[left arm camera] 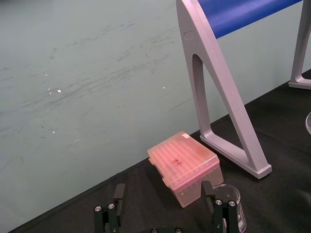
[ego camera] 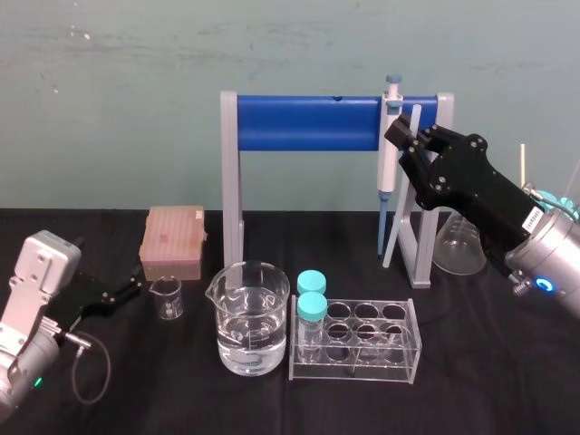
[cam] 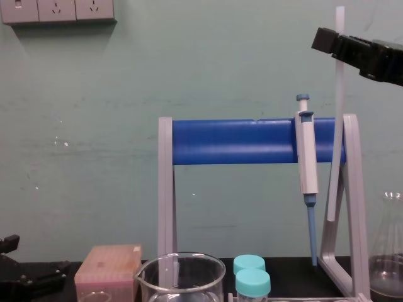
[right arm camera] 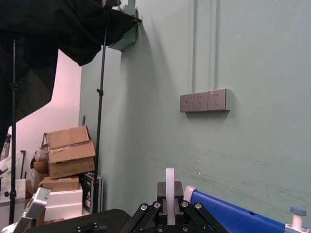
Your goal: Pick up the stirring rod with one hand, then place it down.
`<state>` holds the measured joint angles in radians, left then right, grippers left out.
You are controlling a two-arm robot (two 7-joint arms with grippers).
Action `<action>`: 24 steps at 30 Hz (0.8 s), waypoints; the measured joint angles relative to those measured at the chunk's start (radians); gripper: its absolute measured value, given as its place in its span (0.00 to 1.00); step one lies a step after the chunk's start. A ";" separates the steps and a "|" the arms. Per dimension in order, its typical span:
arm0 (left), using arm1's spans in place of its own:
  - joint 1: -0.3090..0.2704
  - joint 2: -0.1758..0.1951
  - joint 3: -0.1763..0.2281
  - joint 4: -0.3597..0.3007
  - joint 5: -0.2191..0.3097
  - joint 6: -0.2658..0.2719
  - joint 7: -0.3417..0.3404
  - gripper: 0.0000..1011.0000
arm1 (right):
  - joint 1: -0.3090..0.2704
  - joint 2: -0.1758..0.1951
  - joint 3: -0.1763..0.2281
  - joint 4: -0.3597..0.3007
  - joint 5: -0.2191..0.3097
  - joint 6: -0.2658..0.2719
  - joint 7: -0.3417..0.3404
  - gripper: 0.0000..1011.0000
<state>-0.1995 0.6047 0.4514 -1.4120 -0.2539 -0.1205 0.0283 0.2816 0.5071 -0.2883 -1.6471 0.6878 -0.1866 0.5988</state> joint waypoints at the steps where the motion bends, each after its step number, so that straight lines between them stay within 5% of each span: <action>1: 0.000 0.000 0.000 0.000 0.000 0.000 0.000 0.99 | 0.000 0.000 0.000 0.000 0.000 0.000 0.000 0.07; 24: 0.000 0.000 0.000 0.000 0.000 0.000 0.000 0.99 | -0.014 0.015 -0.035 0.068 0.029 -0.025 0.099 0.07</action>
<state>-0.1996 0.6047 0.4514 -1.4120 -0.2539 -0.1205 0.0283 0.2677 0.5218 -0.3235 -1.5787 0.7172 -0.2112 0.6980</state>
